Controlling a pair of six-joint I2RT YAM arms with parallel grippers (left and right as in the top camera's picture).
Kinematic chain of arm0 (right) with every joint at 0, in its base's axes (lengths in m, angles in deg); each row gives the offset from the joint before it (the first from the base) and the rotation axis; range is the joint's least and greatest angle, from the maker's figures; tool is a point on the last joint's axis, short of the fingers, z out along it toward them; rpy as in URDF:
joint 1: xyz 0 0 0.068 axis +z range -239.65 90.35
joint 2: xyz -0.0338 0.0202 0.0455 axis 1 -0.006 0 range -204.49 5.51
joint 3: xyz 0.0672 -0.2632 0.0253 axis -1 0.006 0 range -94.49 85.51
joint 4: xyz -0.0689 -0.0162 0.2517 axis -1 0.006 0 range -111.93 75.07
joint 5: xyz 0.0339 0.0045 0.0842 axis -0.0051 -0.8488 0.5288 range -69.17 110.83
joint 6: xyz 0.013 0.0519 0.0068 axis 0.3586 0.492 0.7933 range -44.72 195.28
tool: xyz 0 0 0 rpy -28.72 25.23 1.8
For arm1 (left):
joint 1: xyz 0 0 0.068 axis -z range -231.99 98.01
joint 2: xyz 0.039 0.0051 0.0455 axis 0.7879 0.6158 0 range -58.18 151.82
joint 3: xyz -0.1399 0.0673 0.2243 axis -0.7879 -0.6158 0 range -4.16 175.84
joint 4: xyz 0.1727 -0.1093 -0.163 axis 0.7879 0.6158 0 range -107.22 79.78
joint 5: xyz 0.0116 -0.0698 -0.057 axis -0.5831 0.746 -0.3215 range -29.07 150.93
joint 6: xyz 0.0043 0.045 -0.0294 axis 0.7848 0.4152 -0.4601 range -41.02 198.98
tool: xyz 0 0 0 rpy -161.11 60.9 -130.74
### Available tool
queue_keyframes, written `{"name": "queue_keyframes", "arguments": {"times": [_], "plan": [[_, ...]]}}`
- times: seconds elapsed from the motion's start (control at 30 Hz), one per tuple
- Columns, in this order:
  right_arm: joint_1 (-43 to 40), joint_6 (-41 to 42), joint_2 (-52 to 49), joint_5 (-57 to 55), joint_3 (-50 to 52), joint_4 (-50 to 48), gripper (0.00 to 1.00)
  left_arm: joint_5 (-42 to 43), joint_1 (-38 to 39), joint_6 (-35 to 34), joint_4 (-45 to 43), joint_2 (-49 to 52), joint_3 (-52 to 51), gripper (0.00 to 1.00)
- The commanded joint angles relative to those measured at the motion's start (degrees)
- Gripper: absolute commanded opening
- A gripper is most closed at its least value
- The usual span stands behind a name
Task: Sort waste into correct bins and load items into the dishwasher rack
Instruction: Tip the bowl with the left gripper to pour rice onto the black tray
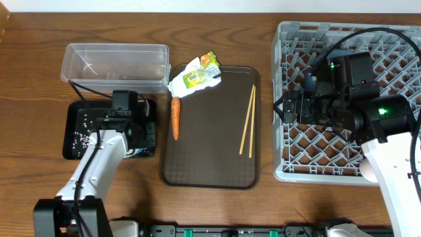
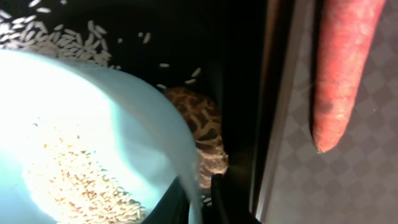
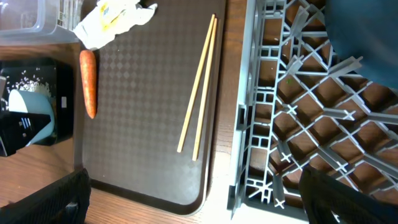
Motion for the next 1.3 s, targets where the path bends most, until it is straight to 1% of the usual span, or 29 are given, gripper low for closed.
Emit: {"name": "queue_keyframes", "arguments": {"times": [0.0, 0.03, 0.13, 0.37, 0.43, 0.63, 0.77, 0.87, 1.0, 1.1, 1.17, 1.27], "plan": [[0.6, -0.7, 0.0, 0.2, -0.5, 0.3, 0.99, -0.9, 1.1, -0.5, 0.3, 1.7, 0.9, 0.15], [0.6, -0.7, 0.0, 0.2, -0.5, 0.3, 0.99, -0.9, 1.3, -0.5, 0.3, 2.4, 0.8, 0.15], [0.6, -0.7, 0.0, 0.2, -0.5, 0.3, 0.99, -0.9, 1.4, -0.5, 0.3, 3.4, 0.9, 0.06], [0.6, -0.7, 0.0, 0.2, -0.5, 0.6, 0.99, -1.1, 1.4, -1.0, 0.9, 1.8, 1.4, 0.06], [0.6, -0.7, 0.0, 0.2, -0.5, 0.6, 0.99, -1.0, 1.4, -2.1, 3.0, 0.1, 2.9, 0.06], [0.6, -0.7, 0.0, 0.2, -0.5, 0.8, 0.99, 0.3, 1.2, -2.0, 7.4, -7.1, 9.0, 0.06], [0.6, -0.7, 0.0, 0.2, -0.5, 1.0, 0.99, 10.0, -1.2, -2.6, 7.4, -10.3, 9.1, 0.06], [0.6, -0.7, 0.0, 0.2, -0.5, 1.2, 0.99, 19.7, -5.7, -3.3, 7.1, -10.3, 8.9, 0.06], [0.6, -0.7, 0.0, 0.2, -0.5, 1.8, 0.99, 36.9, -15.5, -3.3, 3.1, -9.6, 6.6, 0.06], [0.6, -0.7, 0.0, 0.2, -0.5, 1.9, 0.99, 50.7, -23.9, -3.3, -1.5, -9.2, 3.3, 0.06], [0.6, -0.7, 0.0, 0.2, -0.5, 1.9, 0.99, 60.3, -29.8, -3.3, -5.3, -8.7, 0.4, 0.07], [0.6, -0.7, 0.0, 0.2, -0.5, 1.7, 0.99, 72.4, -36.0, -3.3, -12.0, -7.3, -4.2, 0.06]]}}
